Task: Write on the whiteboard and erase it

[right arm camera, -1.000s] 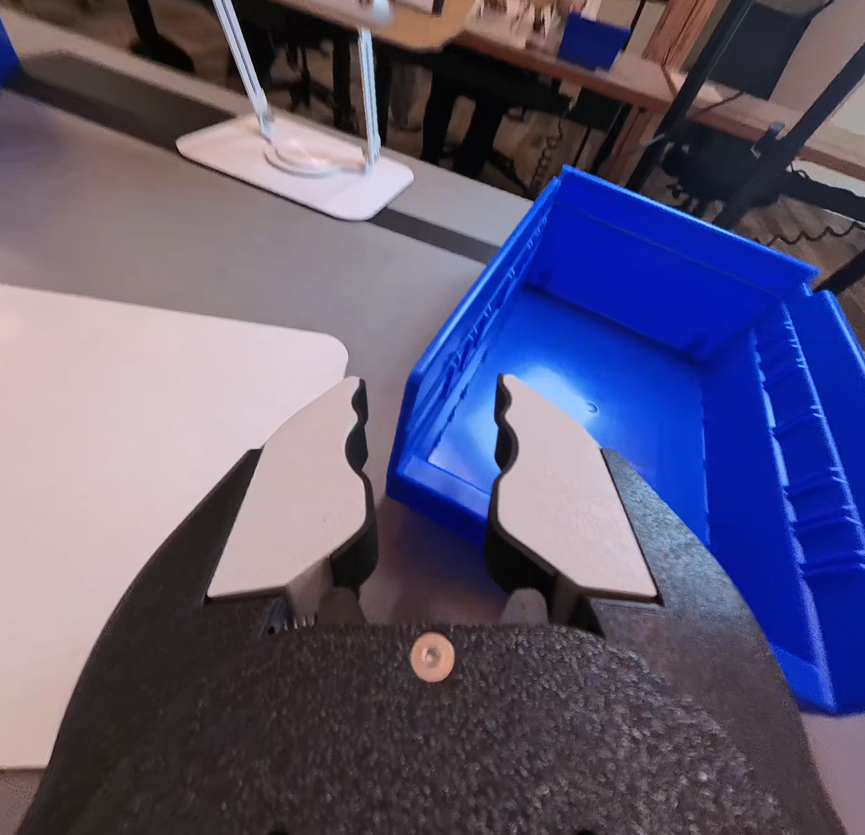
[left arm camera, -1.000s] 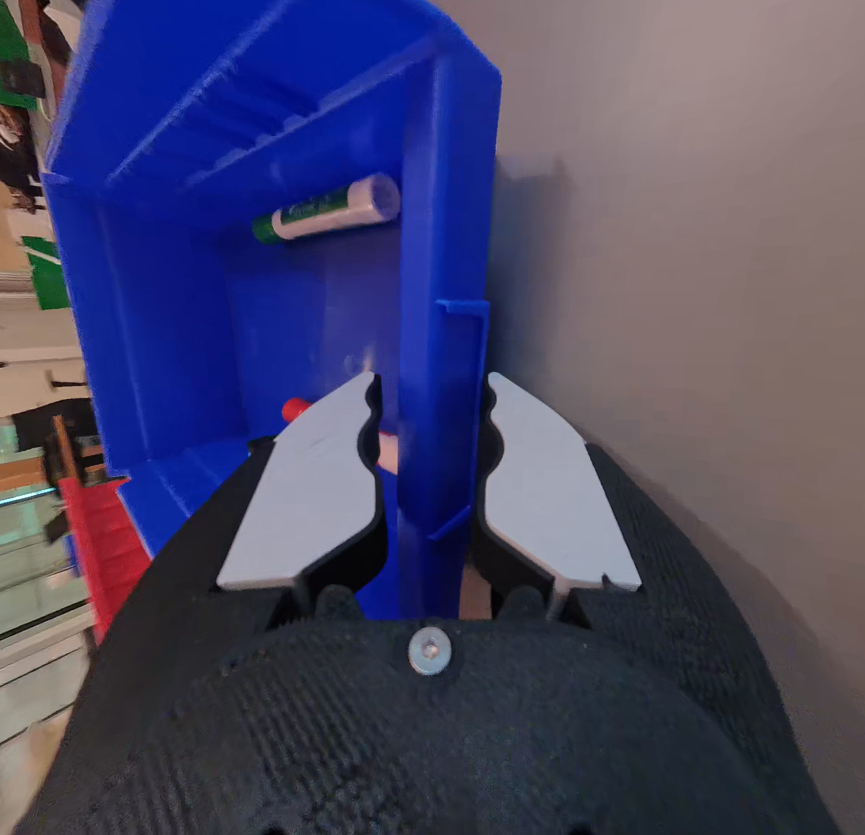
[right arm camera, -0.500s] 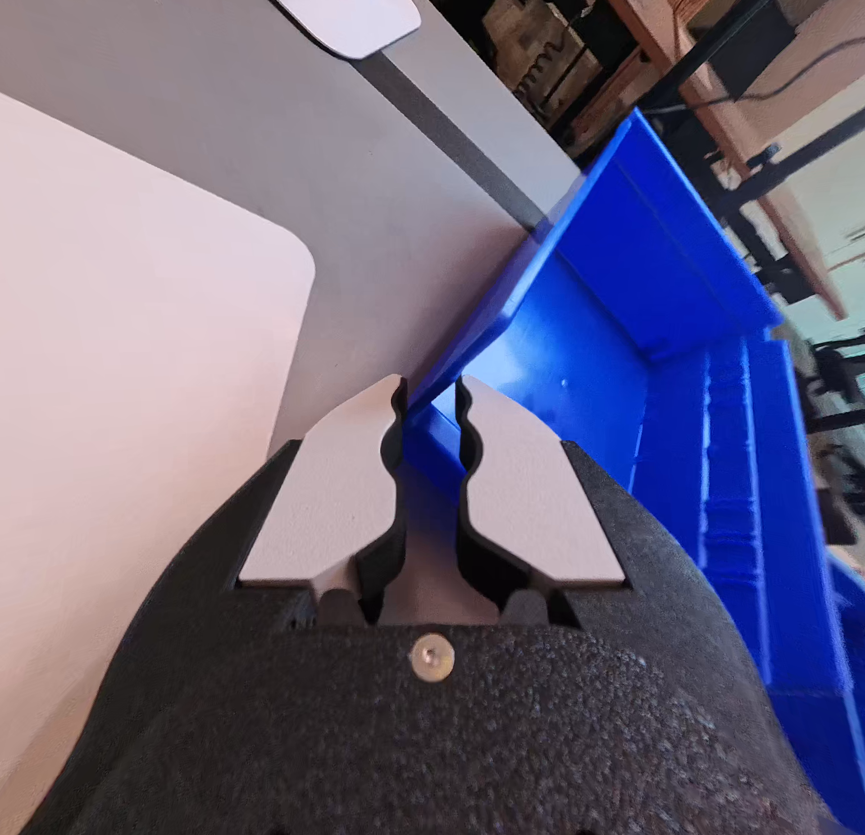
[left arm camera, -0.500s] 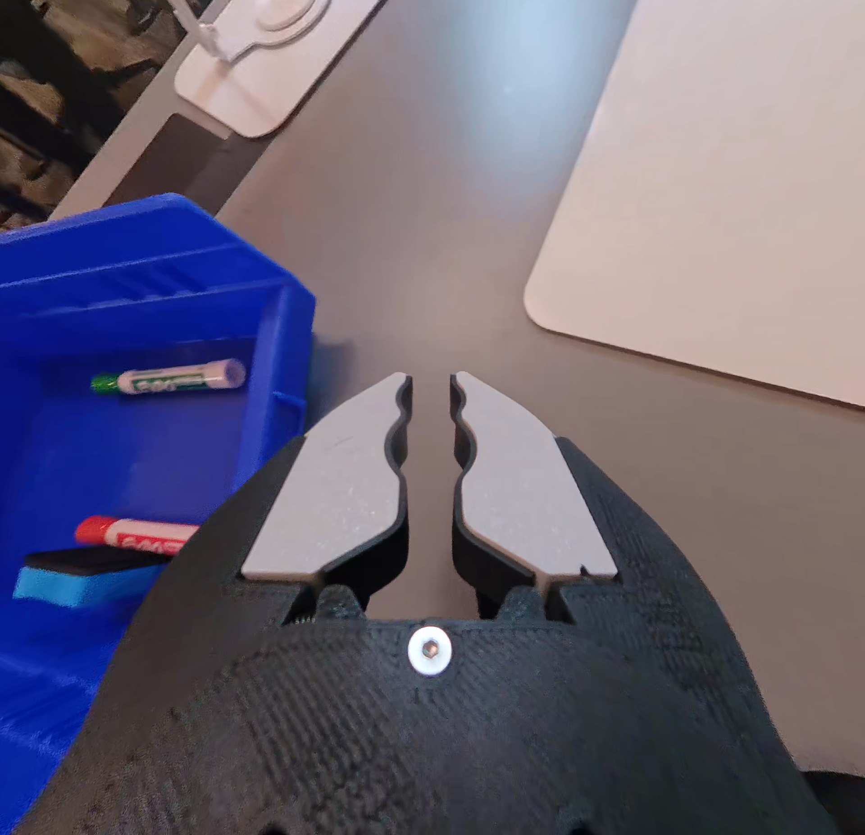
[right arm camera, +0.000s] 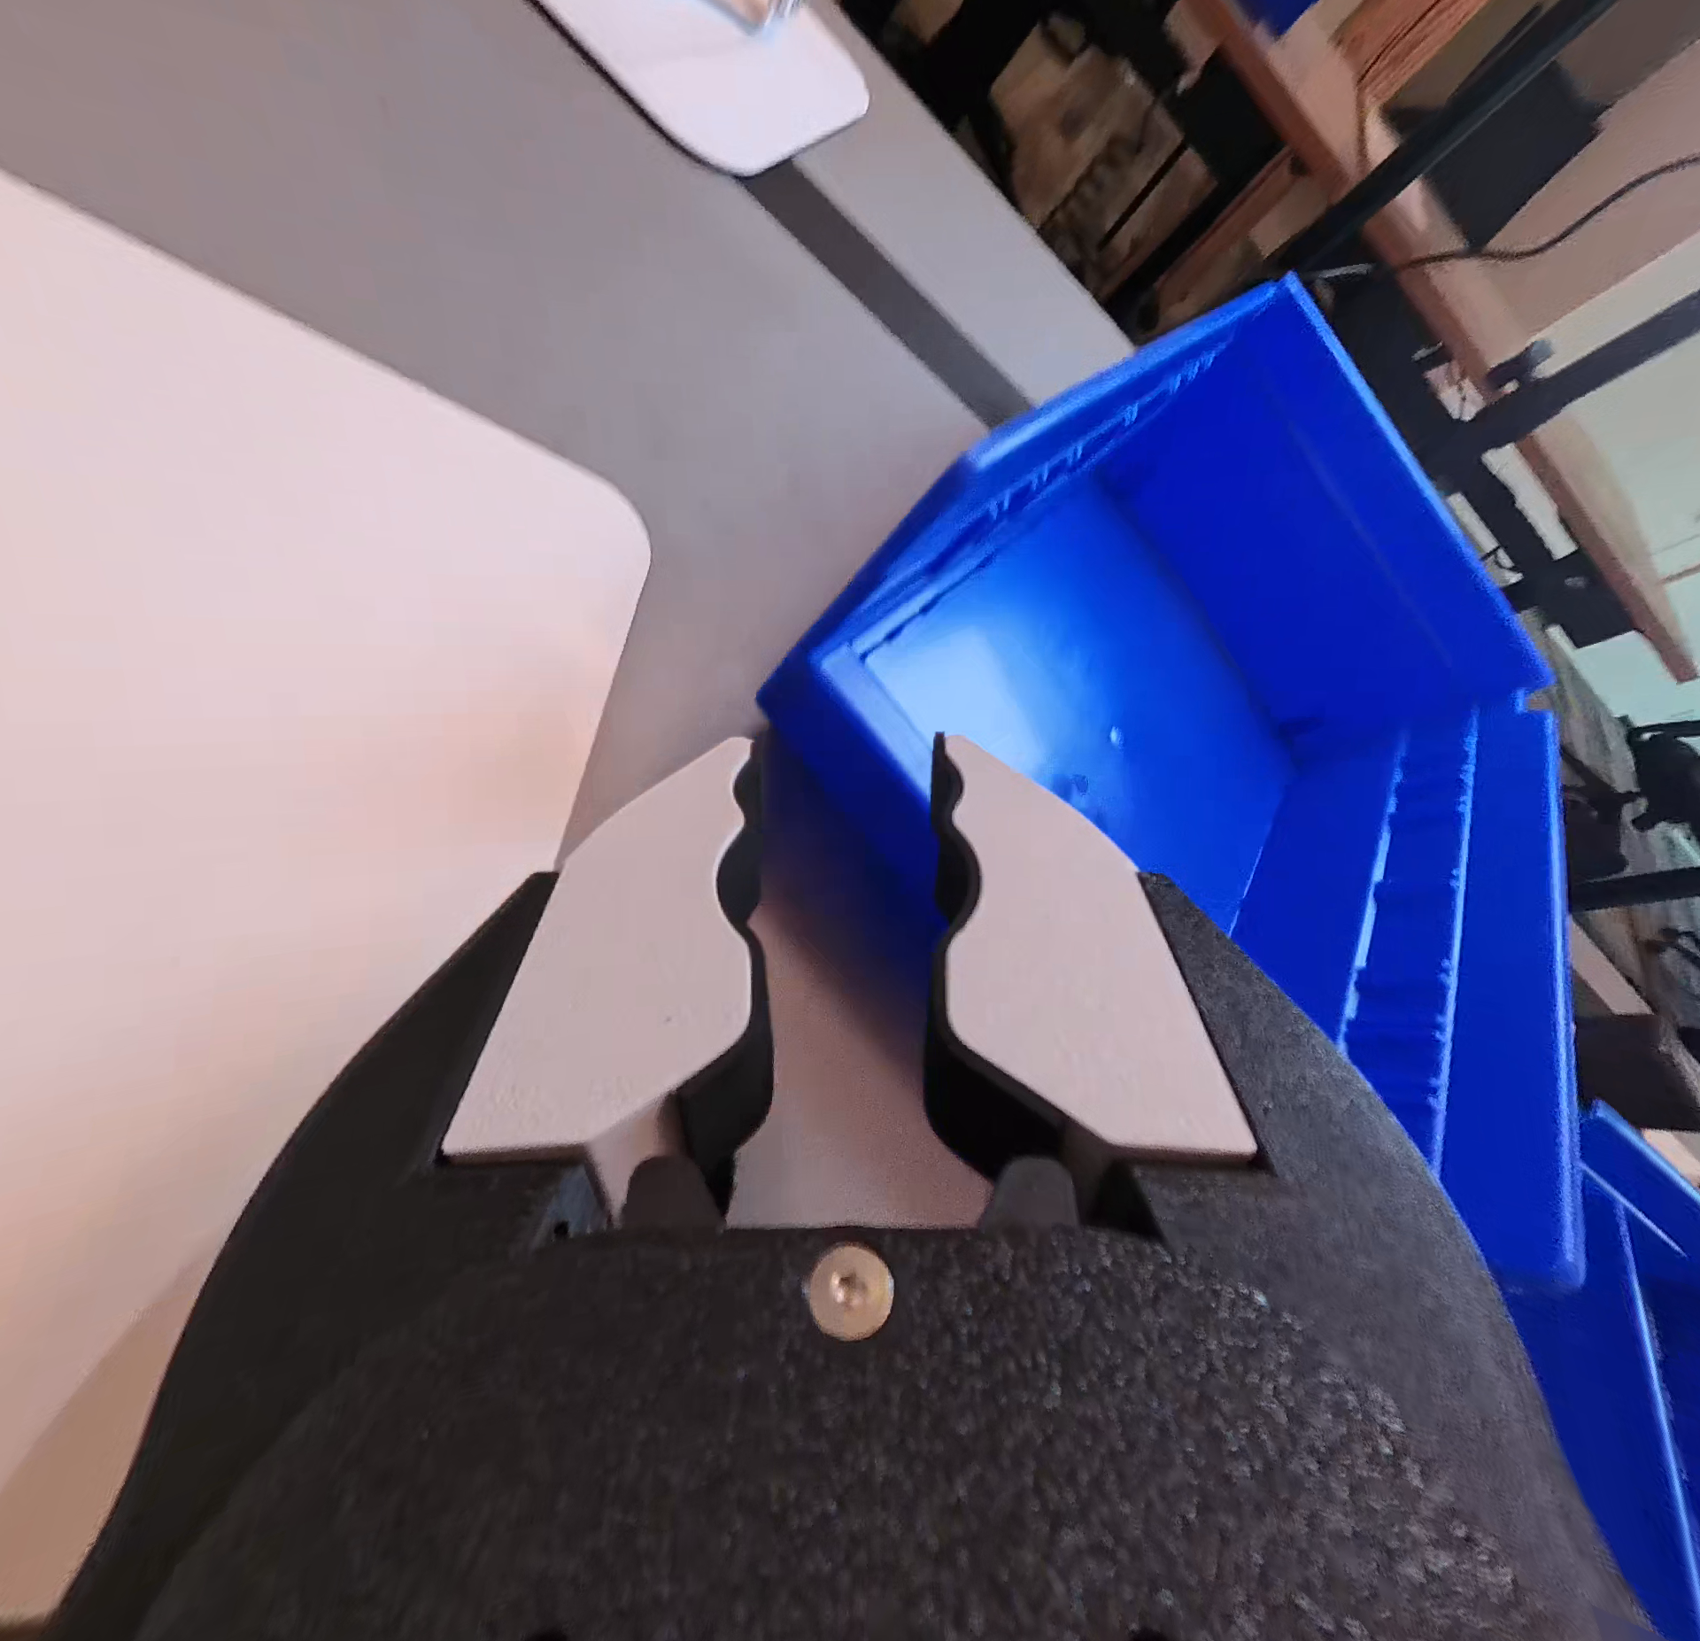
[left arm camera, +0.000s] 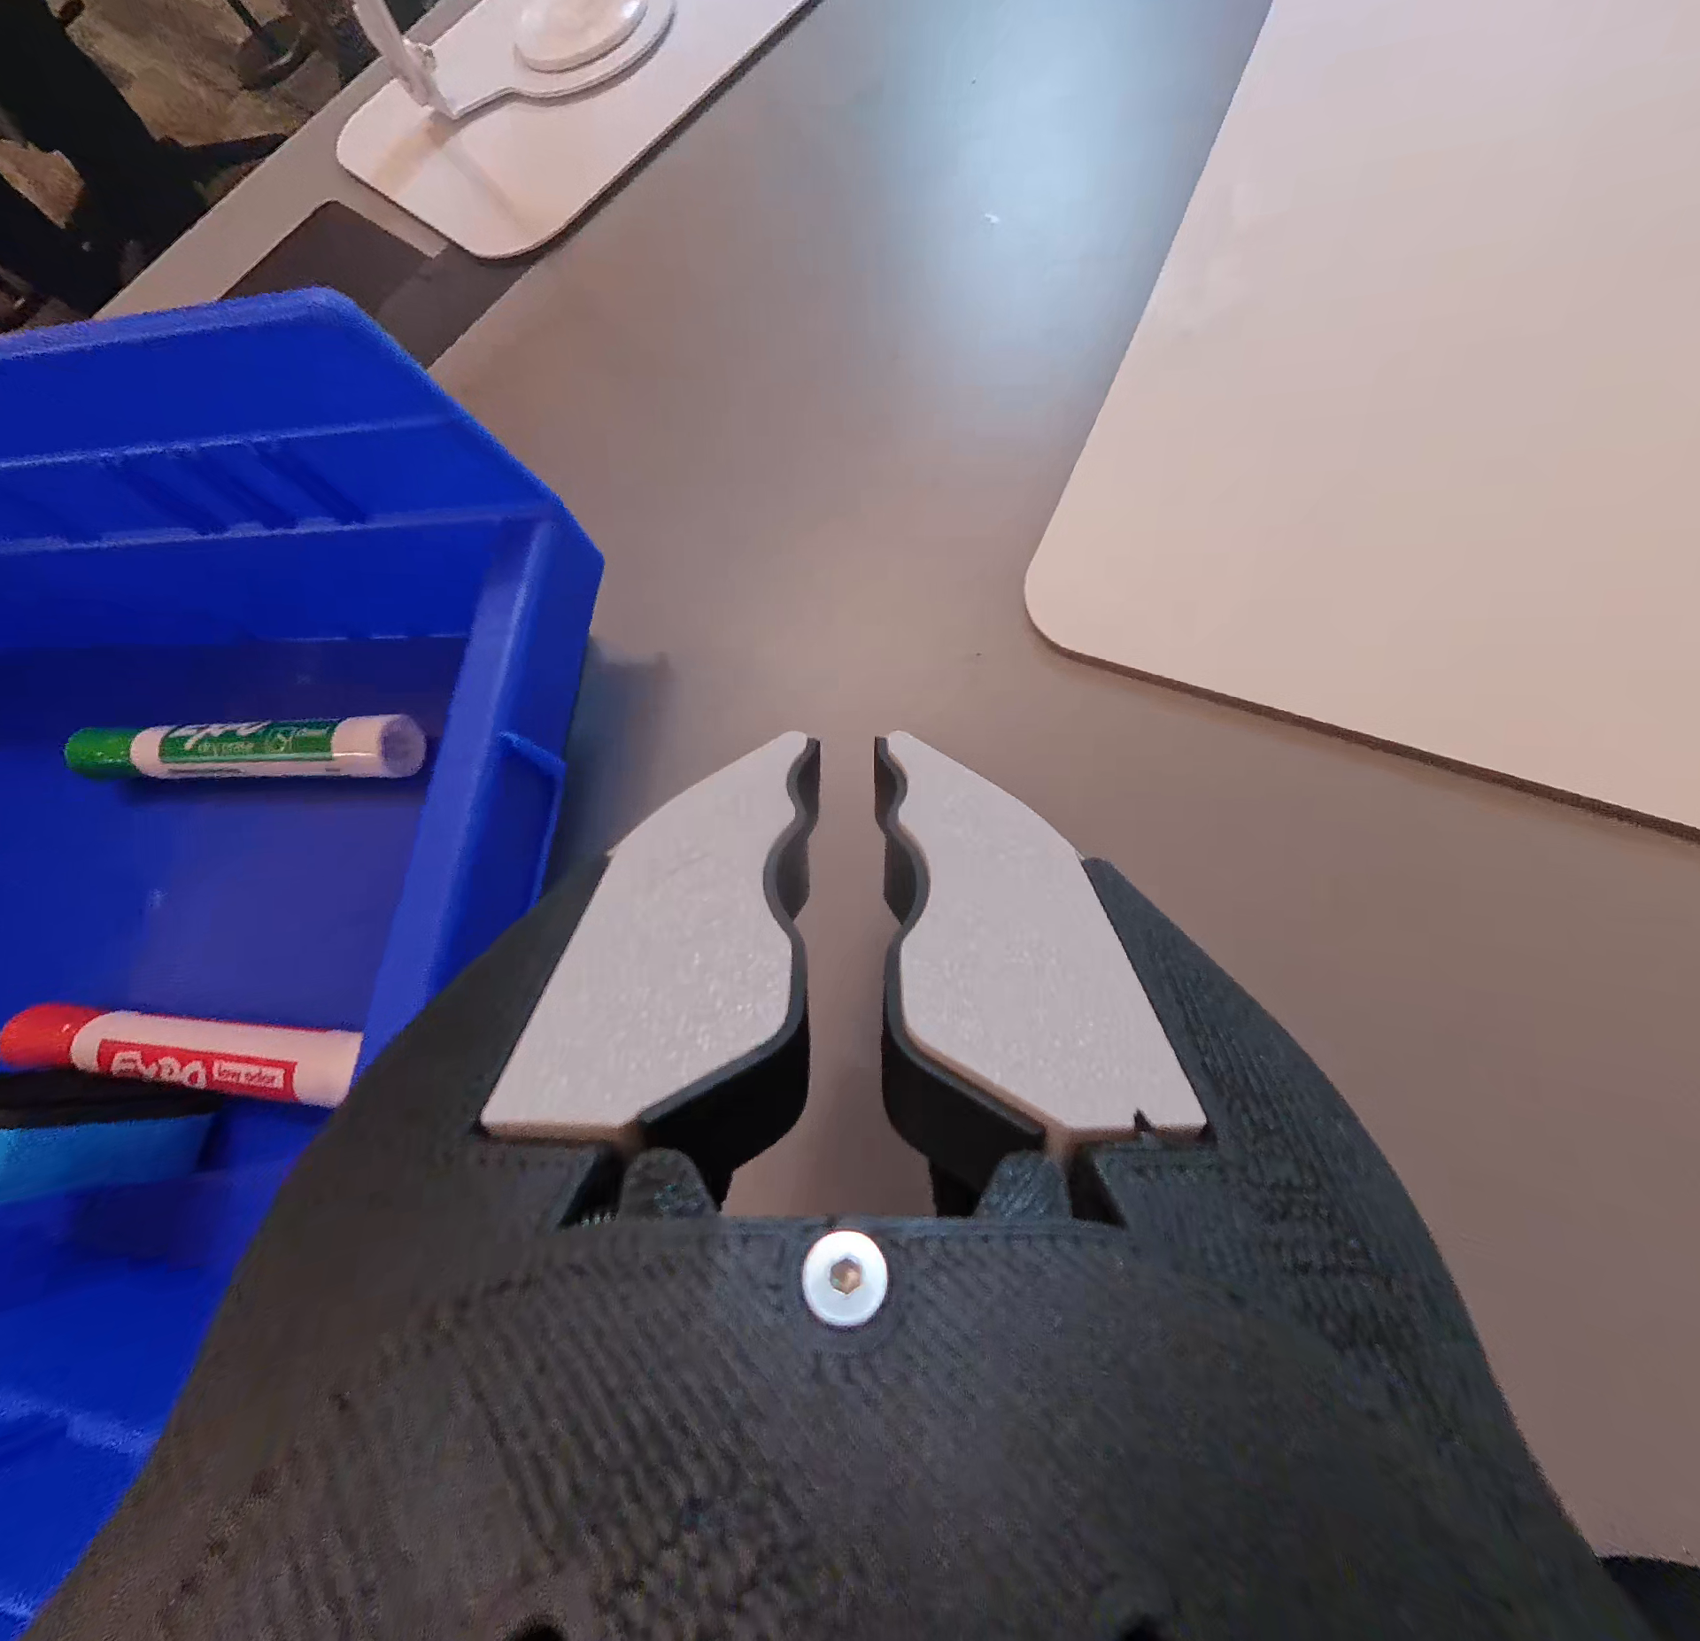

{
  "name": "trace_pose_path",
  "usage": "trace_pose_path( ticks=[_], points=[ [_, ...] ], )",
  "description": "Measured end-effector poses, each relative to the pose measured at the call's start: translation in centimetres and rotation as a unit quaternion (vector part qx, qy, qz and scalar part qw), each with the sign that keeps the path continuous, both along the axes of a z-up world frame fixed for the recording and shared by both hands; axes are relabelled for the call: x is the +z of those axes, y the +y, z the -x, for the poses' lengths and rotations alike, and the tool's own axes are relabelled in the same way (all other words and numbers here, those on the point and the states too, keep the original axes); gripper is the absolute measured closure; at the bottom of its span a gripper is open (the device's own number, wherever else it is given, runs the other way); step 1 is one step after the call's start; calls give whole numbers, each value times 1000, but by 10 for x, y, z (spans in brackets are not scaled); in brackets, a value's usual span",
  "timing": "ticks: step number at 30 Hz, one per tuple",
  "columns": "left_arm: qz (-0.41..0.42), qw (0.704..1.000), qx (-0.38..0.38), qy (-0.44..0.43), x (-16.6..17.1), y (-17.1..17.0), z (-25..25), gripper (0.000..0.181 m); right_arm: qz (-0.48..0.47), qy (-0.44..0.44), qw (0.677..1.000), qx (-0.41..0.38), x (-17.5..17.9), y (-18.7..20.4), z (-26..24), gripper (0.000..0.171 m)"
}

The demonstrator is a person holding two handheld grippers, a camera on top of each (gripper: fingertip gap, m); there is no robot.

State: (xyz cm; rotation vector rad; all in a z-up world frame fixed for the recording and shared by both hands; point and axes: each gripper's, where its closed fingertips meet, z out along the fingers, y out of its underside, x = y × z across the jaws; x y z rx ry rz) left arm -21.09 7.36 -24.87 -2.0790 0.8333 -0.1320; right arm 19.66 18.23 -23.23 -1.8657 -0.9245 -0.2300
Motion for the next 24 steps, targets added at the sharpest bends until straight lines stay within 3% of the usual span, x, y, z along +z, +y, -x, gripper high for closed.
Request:
trace_pose_path(
  ticks=[6, 9, 16, 24],
  points=[
    [-13, 1000, 8, 8, -1, 0, 6, 174, 18, -34, 999, -24, -17, 7, -18, 152],
    [-22, 1000, 8, 0, 4, 0, 4, 174, -5, -53, 998, -32, -16, 23, -18, 148],
    [-42, 999, 17, -1, 8, 1, 7, 176, -14, 34, 999, -13, 2, 11, -8, 148],
    [-17, 1000, 7, -21, -3, 1, -3, 169, -27, -46, 998, -45, -13, 38, -17, 149]
  ],
)
